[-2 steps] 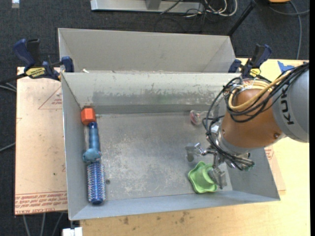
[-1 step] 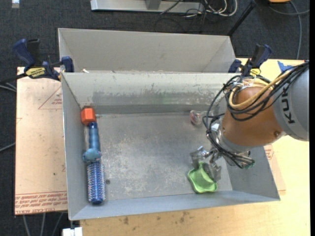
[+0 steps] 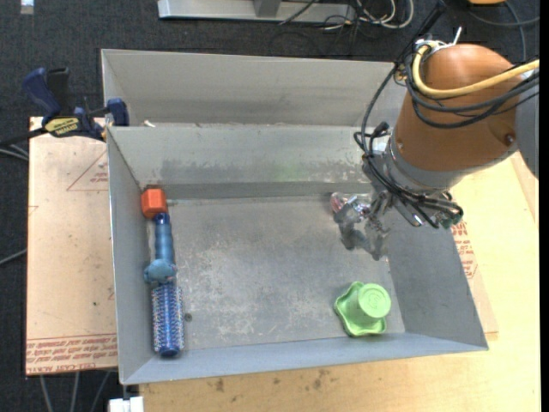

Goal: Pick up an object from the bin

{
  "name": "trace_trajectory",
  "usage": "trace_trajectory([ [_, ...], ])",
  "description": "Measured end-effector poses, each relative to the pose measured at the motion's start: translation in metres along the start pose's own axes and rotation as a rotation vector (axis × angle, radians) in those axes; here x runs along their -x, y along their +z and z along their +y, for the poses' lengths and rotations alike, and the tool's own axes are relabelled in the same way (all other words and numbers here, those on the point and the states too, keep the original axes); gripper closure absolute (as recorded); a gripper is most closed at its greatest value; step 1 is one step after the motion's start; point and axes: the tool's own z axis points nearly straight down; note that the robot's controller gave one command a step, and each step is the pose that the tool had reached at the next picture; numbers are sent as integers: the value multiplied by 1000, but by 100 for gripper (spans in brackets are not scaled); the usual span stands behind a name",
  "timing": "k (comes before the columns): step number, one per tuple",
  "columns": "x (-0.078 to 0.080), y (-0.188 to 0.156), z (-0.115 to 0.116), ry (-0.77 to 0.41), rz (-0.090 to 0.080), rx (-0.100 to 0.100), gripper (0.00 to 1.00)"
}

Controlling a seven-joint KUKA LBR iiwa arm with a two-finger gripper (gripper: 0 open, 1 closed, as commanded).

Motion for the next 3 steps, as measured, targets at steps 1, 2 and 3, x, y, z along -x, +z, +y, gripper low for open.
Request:
trace_trajectory([
  [1, -2, 5, 0, 4, 8, 6, 0],
  [2, -68, 123, -13, -4, 19, 12, 0],
  [3, -64, 119, -13, -7, 11, 7, 100],
])
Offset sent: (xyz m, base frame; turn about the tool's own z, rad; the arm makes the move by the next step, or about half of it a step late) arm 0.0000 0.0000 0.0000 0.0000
